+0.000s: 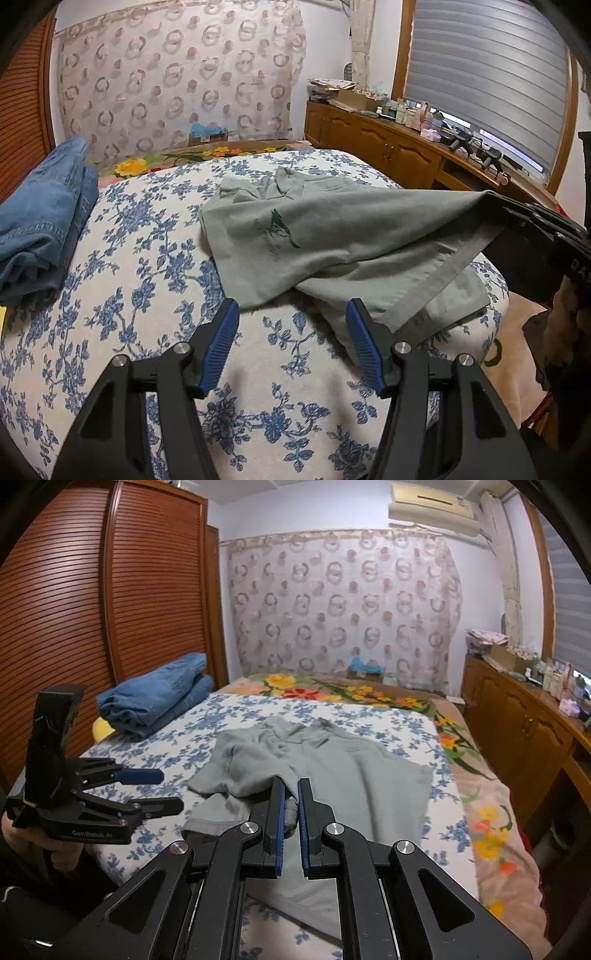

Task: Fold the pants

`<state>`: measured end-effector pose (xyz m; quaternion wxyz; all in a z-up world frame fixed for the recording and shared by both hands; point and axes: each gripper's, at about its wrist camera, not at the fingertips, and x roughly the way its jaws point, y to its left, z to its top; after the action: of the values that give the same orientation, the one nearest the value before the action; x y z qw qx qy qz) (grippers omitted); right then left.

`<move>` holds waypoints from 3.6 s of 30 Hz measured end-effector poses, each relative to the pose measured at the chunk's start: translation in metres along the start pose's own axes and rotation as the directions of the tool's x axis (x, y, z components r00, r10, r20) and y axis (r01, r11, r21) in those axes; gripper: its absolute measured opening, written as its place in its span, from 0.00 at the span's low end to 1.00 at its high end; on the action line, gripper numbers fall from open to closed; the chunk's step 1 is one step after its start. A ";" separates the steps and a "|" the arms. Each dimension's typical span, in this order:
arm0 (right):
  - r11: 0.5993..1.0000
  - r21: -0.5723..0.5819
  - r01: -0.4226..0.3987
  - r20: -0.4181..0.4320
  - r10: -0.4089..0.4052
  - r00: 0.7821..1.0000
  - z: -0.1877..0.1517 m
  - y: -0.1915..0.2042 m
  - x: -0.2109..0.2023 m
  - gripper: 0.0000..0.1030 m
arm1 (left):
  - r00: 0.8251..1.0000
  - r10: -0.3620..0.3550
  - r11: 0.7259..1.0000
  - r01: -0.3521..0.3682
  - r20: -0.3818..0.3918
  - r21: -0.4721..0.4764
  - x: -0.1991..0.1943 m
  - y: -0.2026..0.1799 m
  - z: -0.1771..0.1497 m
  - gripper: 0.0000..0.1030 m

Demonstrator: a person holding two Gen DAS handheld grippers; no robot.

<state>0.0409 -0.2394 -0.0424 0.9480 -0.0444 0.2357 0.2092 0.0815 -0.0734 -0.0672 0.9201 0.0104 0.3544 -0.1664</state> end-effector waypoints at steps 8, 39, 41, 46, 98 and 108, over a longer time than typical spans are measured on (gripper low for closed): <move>0.998 0.026 0.050 0.007 -0.050 0.999 -0.011 -0.016 -0.017 0.04 | 0.999 -0.034 0.998 0.034 -0.008 0.043 0.007 -0.019 0.010 0.58; 0.968 0.246 0.050 -0.168 -0.008 0.986 -0.087 -0.070 -0.011 0.04 | 0.992 -0.030 0.997 0.038 -0.120 0.064 0.042 -0.031 -0.013 0.58; 0.968 0.243 0.057 -0.172 -0.015 0.985 -0.087 -0.068 -0.012 0.06 | 0.994 -0.029 0.998 0.033 -0.102 0.046 0.037 -0.028 -0.013 0.58; 0.964 0.253 0.084 -0.123 -0.054 0.991 -0.083 -0.071 -0.028 0.14 | 0.997 -0.015 0.999 0.018 -0.076 0.036 0.029 -0.022 -0.008 0.58; 0.976 -0.115 -0.185 -0.363 0.132 0.922 -0.007 0.054 0.156 0.55 | 0.994 0.113 0.983 -0.109 0.014 -0.146 -0.008 0.074 -0.013 0.58; 0.978 -0.162 -0.130 -0.347 0.067 0.936 -0.008 0.060 0.158 0.34 | 0.994 0.108 0.984 -0.107 0.004 -0.143 -0.007 0.073 -0.020 0.58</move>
<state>0.1387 -0.1274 -0.1225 0.8733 -0.1545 0.3773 0.2666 0.0864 0.0004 -0.0846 0.9281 -0.0374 0.3590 -0.0908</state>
